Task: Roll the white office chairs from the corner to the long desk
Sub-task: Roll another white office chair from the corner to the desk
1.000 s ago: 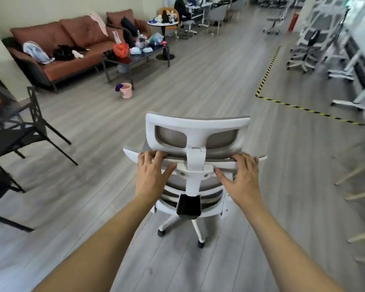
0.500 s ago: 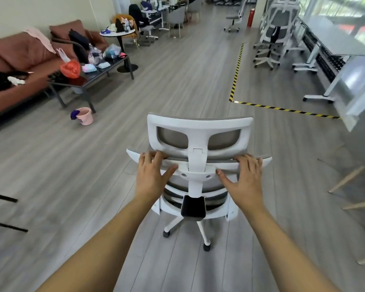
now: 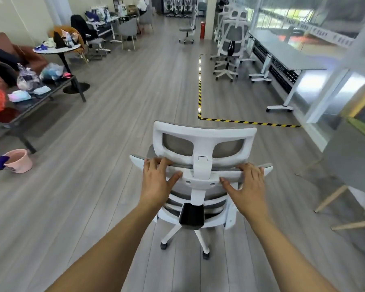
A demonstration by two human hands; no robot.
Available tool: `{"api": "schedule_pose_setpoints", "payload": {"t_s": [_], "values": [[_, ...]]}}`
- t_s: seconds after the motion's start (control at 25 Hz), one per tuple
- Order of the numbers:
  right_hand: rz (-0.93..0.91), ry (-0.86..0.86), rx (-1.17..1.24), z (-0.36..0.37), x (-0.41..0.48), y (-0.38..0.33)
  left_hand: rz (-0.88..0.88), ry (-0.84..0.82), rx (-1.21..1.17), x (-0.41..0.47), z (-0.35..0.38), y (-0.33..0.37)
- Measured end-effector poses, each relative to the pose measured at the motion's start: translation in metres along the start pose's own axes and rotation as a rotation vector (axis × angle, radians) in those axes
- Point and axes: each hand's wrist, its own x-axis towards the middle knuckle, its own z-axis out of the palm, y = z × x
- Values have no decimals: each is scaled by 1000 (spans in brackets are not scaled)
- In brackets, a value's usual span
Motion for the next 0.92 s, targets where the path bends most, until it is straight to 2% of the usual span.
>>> {"api": "schedule_pose_setpoints", "payload": {"t_s": [0.2,0.56,0.72,0.92], "values": [[110,-3,-9,62,125,23,85,-24,-14,156,41,-24],[161,185,-12,191,363,101,167,-108,-53,446,151,-43],[156,193,-43,255,482,142,177,-157,-70,583,205,-48],[172,163,-95,299,633,212,168,-170,-83,745,285,-35]]}}
